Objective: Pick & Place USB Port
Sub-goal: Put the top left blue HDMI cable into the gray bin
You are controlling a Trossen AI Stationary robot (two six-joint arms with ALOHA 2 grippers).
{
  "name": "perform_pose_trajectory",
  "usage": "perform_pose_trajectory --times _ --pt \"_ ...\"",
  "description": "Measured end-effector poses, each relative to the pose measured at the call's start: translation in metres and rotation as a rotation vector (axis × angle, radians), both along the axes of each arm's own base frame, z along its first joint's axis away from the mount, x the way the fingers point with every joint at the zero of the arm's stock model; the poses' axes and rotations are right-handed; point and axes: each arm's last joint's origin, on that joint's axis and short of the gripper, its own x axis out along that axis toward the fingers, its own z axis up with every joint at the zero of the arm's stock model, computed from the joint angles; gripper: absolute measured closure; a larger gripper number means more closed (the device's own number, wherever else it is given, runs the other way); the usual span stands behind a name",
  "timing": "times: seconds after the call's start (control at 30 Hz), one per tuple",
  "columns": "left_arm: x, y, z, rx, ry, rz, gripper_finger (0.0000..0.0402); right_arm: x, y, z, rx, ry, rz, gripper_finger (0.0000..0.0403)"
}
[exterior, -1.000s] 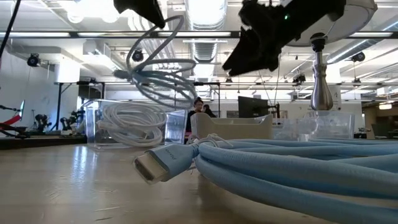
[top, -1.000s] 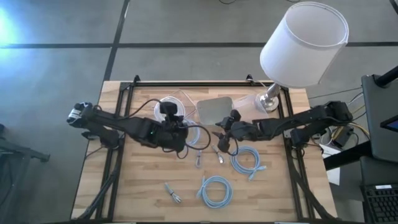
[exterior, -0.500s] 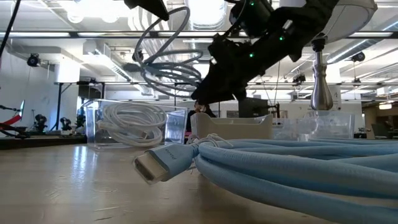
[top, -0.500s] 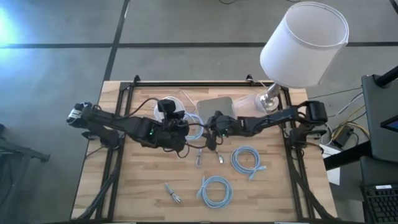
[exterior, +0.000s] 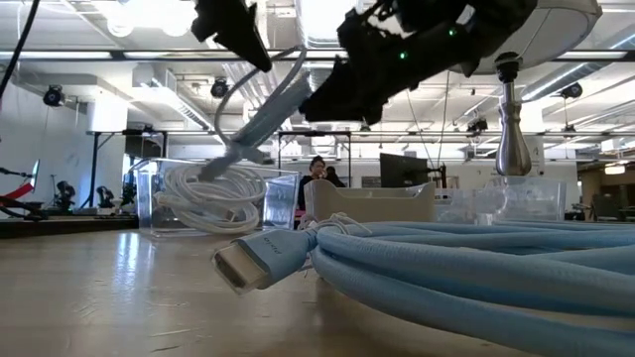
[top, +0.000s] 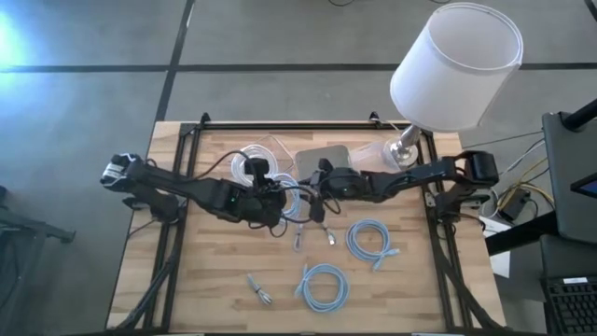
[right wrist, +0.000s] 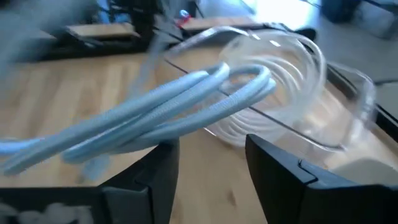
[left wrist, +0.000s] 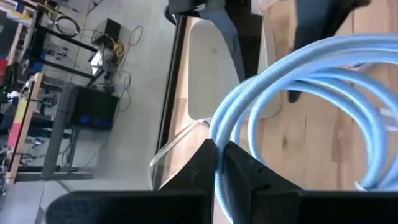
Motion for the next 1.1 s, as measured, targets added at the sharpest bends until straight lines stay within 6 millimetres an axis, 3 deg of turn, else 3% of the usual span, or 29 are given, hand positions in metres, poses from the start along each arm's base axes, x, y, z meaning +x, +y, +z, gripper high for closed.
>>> perform_pose_trajectory --times 0.3,1.1 --pt "0.01 0.003 -0.025 0.032 -0.052 -0.043 0.038 -0.002 0.007 0.013 0.074 -0.064 0.203 0.0227" --pt "0.009 0.003 -0.022 0.043 -0.069 -0.05 0.038 -0.008 0.017 0.025 0.098 -0.107 0.548 0.0217"
